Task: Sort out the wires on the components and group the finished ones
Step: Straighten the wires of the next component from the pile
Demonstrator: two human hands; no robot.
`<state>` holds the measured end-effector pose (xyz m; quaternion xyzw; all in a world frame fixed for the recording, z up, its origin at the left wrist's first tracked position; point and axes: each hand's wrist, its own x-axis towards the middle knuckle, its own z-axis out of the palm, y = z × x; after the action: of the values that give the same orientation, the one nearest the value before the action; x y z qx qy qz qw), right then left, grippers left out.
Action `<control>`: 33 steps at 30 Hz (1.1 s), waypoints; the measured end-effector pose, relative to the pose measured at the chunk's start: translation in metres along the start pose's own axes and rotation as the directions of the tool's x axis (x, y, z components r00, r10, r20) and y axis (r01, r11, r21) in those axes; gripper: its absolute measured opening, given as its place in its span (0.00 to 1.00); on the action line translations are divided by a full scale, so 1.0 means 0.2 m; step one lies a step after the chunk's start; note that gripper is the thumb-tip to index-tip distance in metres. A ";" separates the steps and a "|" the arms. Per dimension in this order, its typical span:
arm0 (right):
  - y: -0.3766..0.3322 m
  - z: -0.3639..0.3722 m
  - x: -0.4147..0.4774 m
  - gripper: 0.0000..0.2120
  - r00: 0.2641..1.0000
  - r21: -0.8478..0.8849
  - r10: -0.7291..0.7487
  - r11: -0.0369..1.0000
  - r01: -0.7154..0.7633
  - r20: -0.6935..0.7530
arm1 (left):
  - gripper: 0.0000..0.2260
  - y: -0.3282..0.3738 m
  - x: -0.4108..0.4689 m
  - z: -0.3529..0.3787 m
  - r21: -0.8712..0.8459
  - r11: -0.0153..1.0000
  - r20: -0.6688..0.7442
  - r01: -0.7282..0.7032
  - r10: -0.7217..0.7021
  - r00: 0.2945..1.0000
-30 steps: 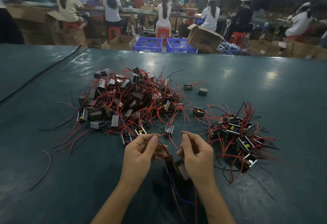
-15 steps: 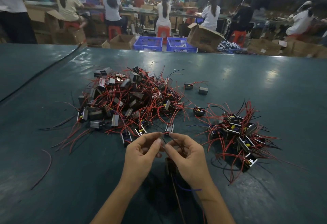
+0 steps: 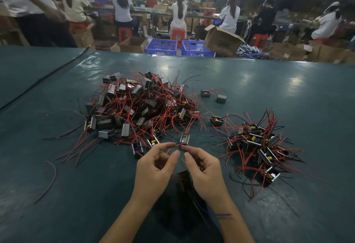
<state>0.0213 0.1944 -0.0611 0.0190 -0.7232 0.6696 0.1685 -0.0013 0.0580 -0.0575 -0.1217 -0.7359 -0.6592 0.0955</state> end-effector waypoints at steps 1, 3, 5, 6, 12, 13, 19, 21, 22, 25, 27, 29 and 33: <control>0.00 0.00 0.00 0.11 1.000 -0.013 -0.008 1.000 0.008 -0.001 | 0.11 0.00 0.00 0.00 -0.007 1.000 -0.003 0.000 0.000 1.000; -0.01 0.00 0.00 0.11 1.000 -0.030 -0.025 0.999 0.025 0.008 | 0.15 0.01 0.01 -0.01 -0.030 0.999 0.007 0.020 -0.019 1.000; -0.01 0.00 0.00 0.09 0.999 -0.033 -0.029 0.999 0.030 0.024 | 0.14 0.01 0.01 -0.01 -0.052 0.998 0.032 0.028 -0.026 0.999; -0.01 0.00 0.00 0.08 0.999 -0.034 -0.029 0.999 0.030 0.030 | 0.12 0.01 0.01 -0.01 -0.054 0.998 0.038 0.019 -0.017 0.999; 0.01 0.01 -0.01 0.06 0.989 -0.140 -0.149 0.980 0.144 -0.023 | 0.07 0.02 0.01 0.00 -0.069 0.997 0.010 -0.022 0.023 1.000; 0.01 0.02 -0.01 0.06 0.984 -0.174 -0.174 0.970 0.167 -0.028 | 0.06 0.02 0.01 0.00 -0.078 0.997 -0.002 -0.022 0.022 1.000; 0.02 0.02 -0.02 0.04 0.964 -0.243 -0.265 0.936 0.256 -0.002 | 0.07 0.04 0.01 -0.02 -0.104 0.992 -0.001 -0.076 0.076 0.997; 0.02 0.02 -0.02 0.04 0.963 -0.254 -0.269 0.932 0.257 -0.012 | 0.06 0.03 0.01 -0.03 -0.035 0.985 0.024 -0.166 0.167 0.986; 0.02 0.02 -0.01 0.04 0.965 -0.250 -0.263 0.935 0.251 -0.017 | 0.06 0.02 0.01 -0.04 0.028 0.967 0.043 -0.255 0.253 0.966; 0.03 0.02 -0.01 0.05 0.960 -0.259 -0.280 0.929 0.266 -0.021 | 0.05 -0.01 0.02 -0.05 0.216 0.844 0.095 -0.491 0.482 0.871; 0.03 0.02 -0.01 0.08 0.955 -0.269 -0.297 0.921 0.282 -0.014 | 0.07 -0.03 0.02 -0.06 0.280 0.794 0.084 -0.540 0.540 0.837; 0.02 0.02 -0.01 0.10 0.954 -0.281 -0.300 0.916 0.287 0.000 | 0.08 -0.04 0.02 -0.06 0.303 0.768 0.082 -0.564 0.569 0.818; 0.02 0.01 -0.01 0.09 0.947 -0.319 -0.322 0.895 0.313 0.026 | 0.08 -0.05 0.03 -0.07 0.307 0.747 0.098 -0.590 0.592 0.800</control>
<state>0.0223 0.1933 -0.0653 0.1001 -0.8066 0.5076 0.2859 -0.0100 0.0439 -0.0629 -0.3290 -0.7567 -0.4659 0.3195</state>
